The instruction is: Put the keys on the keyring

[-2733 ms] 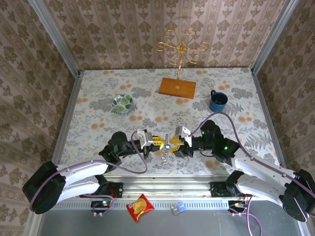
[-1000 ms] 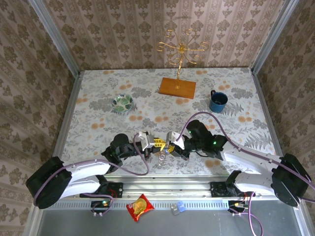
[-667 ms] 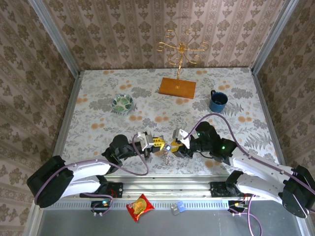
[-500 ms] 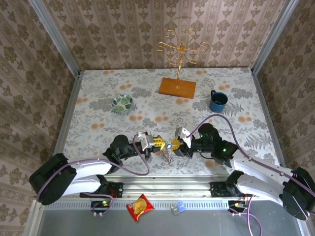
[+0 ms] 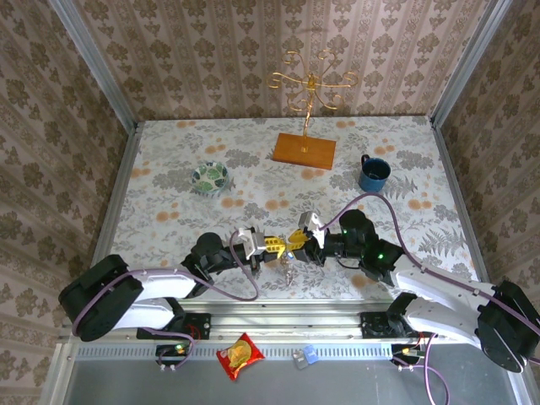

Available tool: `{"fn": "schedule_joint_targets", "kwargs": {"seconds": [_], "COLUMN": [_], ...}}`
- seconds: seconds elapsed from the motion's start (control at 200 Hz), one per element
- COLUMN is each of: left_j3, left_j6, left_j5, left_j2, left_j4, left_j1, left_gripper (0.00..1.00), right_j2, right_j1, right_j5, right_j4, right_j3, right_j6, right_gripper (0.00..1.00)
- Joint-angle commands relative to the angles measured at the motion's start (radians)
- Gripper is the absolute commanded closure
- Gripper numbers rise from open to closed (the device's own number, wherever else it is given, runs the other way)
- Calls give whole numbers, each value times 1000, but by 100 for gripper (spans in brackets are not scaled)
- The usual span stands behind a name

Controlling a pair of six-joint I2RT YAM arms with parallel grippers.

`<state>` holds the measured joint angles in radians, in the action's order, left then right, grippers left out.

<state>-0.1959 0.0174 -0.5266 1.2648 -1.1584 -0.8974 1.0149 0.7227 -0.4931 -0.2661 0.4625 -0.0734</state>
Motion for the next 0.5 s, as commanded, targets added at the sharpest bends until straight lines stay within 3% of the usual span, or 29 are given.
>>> {"fn": "schedule_joint_targets", "kwargs": {"seconds": [0.0, 0.495], "left_j3": [1, 0], "left_j6": [-23, -37], "left_j5": [-26, -38], "left_j2": [5, 5], "left_j4": [-87, -87], "left_j1": [-6, -9], "left_gripper": [100, 100], "right_j2": [16, 15], "right_j1": [-5, -6], "right_j5": [20, 2], "right_j4": [-23, 1], "right_j3": [-8, -26], "right_j6": [1, -25], "right_gripper": [76, 81]}}
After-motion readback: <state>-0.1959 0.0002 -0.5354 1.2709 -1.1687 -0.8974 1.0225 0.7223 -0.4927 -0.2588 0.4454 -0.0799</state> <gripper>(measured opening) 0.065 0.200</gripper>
